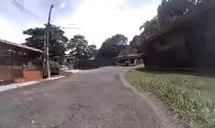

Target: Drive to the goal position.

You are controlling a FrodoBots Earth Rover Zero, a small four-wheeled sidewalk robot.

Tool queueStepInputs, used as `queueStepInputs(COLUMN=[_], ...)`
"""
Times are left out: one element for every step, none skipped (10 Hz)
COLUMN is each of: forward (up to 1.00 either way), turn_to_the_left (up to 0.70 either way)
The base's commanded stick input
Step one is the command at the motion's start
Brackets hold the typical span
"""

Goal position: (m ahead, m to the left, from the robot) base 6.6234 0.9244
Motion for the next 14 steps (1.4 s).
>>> queueStepInputs(forward=[0.5, 0.5, 0.5, 0.5, 0.5, 0.5, 0.5, 0.5, 0.5, 0.5, 0.5, 0.5, 0.5, 0.5], turn_to_the_left=[0.0, 0.0, 0.0, 0.0, 0.0, 0.0, 0.0, 0.0, 0.0, 0.0, 0.0, 0.0, 0.0, 0.0])
